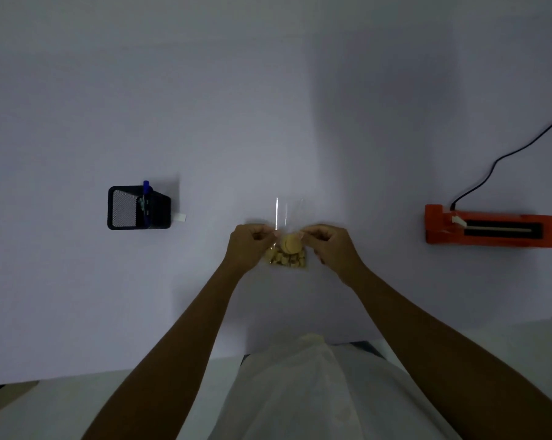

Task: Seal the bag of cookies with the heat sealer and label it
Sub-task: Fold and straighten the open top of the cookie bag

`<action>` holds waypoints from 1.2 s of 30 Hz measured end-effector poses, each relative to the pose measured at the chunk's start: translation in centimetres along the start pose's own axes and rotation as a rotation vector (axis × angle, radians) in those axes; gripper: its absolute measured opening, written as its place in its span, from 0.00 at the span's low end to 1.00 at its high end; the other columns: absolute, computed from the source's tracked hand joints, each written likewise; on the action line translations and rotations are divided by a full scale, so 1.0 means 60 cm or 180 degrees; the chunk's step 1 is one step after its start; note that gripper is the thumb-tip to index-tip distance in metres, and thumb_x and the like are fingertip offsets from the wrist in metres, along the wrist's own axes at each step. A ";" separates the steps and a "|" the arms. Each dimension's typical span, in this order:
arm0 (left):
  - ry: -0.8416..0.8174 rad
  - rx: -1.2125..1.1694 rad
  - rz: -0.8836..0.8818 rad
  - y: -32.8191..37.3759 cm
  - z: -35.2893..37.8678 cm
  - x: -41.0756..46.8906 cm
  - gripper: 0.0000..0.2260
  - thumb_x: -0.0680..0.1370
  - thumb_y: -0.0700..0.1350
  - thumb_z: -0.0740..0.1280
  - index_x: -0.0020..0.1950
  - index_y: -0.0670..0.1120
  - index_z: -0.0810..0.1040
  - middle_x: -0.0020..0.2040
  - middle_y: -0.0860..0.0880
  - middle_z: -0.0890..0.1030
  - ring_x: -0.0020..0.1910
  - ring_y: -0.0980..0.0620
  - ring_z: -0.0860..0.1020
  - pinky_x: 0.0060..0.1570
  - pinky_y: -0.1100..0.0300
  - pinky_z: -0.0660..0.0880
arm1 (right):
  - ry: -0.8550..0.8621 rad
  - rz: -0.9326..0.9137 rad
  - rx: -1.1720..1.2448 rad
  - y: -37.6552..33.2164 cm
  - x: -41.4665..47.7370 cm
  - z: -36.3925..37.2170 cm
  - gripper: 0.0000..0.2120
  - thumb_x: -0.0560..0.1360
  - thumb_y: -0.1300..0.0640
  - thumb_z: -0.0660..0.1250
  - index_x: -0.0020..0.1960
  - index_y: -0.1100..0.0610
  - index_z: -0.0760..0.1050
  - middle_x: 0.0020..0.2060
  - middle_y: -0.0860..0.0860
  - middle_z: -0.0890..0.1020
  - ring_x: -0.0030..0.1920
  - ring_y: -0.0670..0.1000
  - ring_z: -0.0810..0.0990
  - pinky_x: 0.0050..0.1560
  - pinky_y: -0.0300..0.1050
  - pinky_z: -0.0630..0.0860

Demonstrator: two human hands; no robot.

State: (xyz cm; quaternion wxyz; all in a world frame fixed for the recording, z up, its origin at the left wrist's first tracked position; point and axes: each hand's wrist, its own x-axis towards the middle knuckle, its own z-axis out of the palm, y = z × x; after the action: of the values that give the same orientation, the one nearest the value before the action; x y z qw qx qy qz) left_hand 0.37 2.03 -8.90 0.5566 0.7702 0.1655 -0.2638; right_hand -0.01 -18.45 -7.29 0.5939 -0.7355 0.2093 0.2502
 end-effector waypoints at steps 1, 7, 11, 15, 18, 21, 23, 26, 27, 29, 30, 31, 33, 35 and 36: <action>0.0004 0.0021 0.0034 0.003 0.003 -0.002 0.07 0.75 0.47 0.72 0.44 0.44 0.86 0.40 0.47 0.86 0.41 0.47 0.84 0.46 0.52 0.79 | -0.0051 -0.0014 0.0005 -0.005 -0.002 0.001 0.08 0.74 0.61 0.73 0.51 0.64 0.83 0.32 0.47 0.81 0.26 0.39 0.75 0.28 0.29 0.69; 0.0135 0.0066 0.0011 0.006 0.000 -0.010 0.06 0.75 0.46 0.72 0.43 0.45 0.86 0.38 0.49 0.86 0.36 0.58 0.81 0.40 0.61 0.76 | -0.0045 0.0006 -0.0138 -0.006 0.004 0.000 0.03 0.74 0.61 0.73 0.46 0.61 0.85 0.19 0.39 0.74 0.21 0.39 0.68 0.25 0.31 0.64; 0.0239 0.0187 -0.0048 0.003 -0.010 -0.016 0.07 0.74 0.48 0.73 0.43 0.45 0.87 0.38 0.49 0.86 0.38 0.53 0.83 0.43 0.56 0.78 | -0.0095 0.0095 -0.0174 -0.003 0.007 -0.004 0.02 0.74 0.60 0.73 0.43 0.58 0.84 0.18 0.37 0.73 0.21 0.37 0.70 0.26 0.27 0.64; 0.0290 0.0470 -0.0267 -0.005 -0.009 -0.017 0.11 0.72 0.54 0.74 0.41 0.46 0.87 0.35 0.49 0.86 0.38 0.49 0.84 0.42 0.53 0.79 | -0.0034 0.0313 -0.0255 0.010 0.010 -0.005 0.11 0.71 0.55 0.76 0.48 0.61 0.86 0.22 0.41 0.76 0.24 0.39 0.69 0.26 0.33 0.64; 0.0421 0.0693 -0.0416 -0.001 -0.004 -0.013 0.14 0.69 0.59 0.74 0.37 0.48 0.86 0.31 0.51 0.84 0.34 0.51 0.82 0.36 0.55 0.78 | 0.0055 0.0461 -0.0357 0.014 0.016 -0.005 0.09 0.70 0.54 0.77 0.42 0.60 0.85 0.19 0.41 0.75 0.21 0.38 0.70 0.24 0.31 0.65; 0.0596 0.0862 -0.0483 0.011 0.003 -0.010 0.15 0.68 0.58 0.76 0.34 0.46 0.85 0.28 0.50 0.81 0.27 0.56 0.77 0.31 0.60 0.73 | 0.0206 0.0461 -0.0548 0.012 0.025 -0.003 0.15 0.67 0.52 0.80 0.36 0.64 0.84 0.25 0.53 0.82 0.27 0.44 0.74 0.29 0.37 0.68; 0.0710 0.0969 -0.0506 0.018 0.006 -0.009 0.15 0.68 0.56 0.76 0.32 0.45 0.84 0.27 0.49 0.81 0.26 0.53 0.78 0.30 0.58 0.74 | 0.0253 0.0465 -0.0653 0.014 0.029 -0.003 0.20 0.65 0.50 0.80 0.31 0.67 0.80 0.26 0.58 0.78 0.29 0.48 0.71 0.30 0.41 0.64; 0.0767 0.1046 -0.0585 0.025 0.009 -0.007 0.14 0.68 0.55 0.76 0.33 0.45 0.84 0.28 0.48 0.82 0.29 0.50 0.80 0.33 0.57 0.76 | 0.0341 0.0465 -0.0892 0.015 0.035 -0.004 0.23 0.63 0.48 0.81 0.26 0.60 0.72 0.24 0.53 0.66 0.27 0.48 0.64 0.29 0.40 0.58; 0.0773 0.1074 -0.0619 0.027 0.009 -0.006 0.14 0.67 0.55 0.77 0.33 0.45 0.84 0.28 0.48 0.81 0.30 0.50 0.80 0.34 0.58 0.76 | 0.0357 0.0453 -0.0993 0.015 0.036 -0.005 0.24 0.63 0.48 0.81 0.25 0.62 0.71 0.24 0.53 0.65 0.26 0.48 0.63 0.29 0.40 0.58; 0.0775 0.1149 -0.0690 0.029 0.009 -0.003 0.14 0.67 0.55 0.77 0.33 0.44 0.84 0.29 0.48 0.81 0.31 0.50 0.80 0.35 0.58 0.75 | 0.0354 0.0426 -0.1134 0.017 0.039 -0.006 0.26 0.63 0.46 0.80 0.26 0.64 0.71 0.24 0.53 0.65 0.26 0.49 0.62 0.29 0.41 0.59; 0.0764 0.1162 -0.0720 0.030 0.009 -0.002 0.14 0.67 0.55 0.77 0.33 0.44 0.84 0.29 0.48 0.81 0.31 0.50 0.80 0.35 0.59 0.75 | 0.0346 0.0426 -0.1181 0.016 0.040 -0.007 0.25 0.64 0.47 0.80 0.25 0.62 0.70 0.24 0.53 0.65 0.26 0.48 0.62 0.29 0.41 0.60; 0.0743 0.1163 -0.0749 0.032 0.009 0.000 0.14 0.67 0.55 0.77 0.33 0.44 0.83 0.29 0.47 0.82 0.31 0.49 0.80 0.35 0.58 0.76 | 0.0330 0.0427 -0.1237 0.015 0.041 -0.009 0.24 0.64 0.47 0.80 0.26 0.61 0.71 0.24 0.53 0.65 0.25 0.48 0.62 0.28 0.40 0.60; 0.0677 0.1185 -0.0804 0.036 0.011 0.002 0.14 0.67 0.54 0.77 0.32 0.44 0.82 0.31 0.46 0.82 0.32 0.49 0.80 0.36 0.58 0.76 | 0.0292 0.0458 -0.1327 0.010 0.041 -0.010 0.23 0.64 0.48 0.80 0.27 0.63 0.74 0.24 0.54 0.67 0.25 0.48 0.64 0.28 0.40 0.61; 0.0639 0.1233 -0.0854 0.039 0.012 0.004 0.14 0.67 0.53 0.77 0.30 0.44 0.81 0.31 0.46 0.82 0.32 0.48 0.80 0.35 0.59 0.75 | 0.0313 0.0482 -0.1406 0.007 0.041 -0.008 0.23 0.65 0.49 0.80 0.29 0.67 0.76 0.24 0.54 0.70 0.26 0.49 0.67 0.27 0.39 0.63; 0.0635 0.1247 -0.0859 0.040 0.013 0.004 0.14 0.67 0.52 0.77 0.29 0.45 0.80 0.30 0.46 0.81 0.32 0.48 0.80 0.35 0.59 0.74 | 0.0335 0.0485 -0.1436 0.006 0.040 -0.006 0.22 0.65 0.49 0.80 0.29 0.67 0.77 0.24 0.54 0.70 0.26 0.49 0.68 0.27 0.40 0.64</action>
State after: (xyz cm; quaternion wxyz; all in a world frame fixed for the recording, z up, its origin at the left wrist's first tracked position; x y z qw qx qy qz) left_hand 1.70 0.52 -7.39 0.3375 0.8565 0.2666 -0.2855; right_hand 1.70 -18.93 -9.01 0.3822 -0.8436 0.2337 0.2961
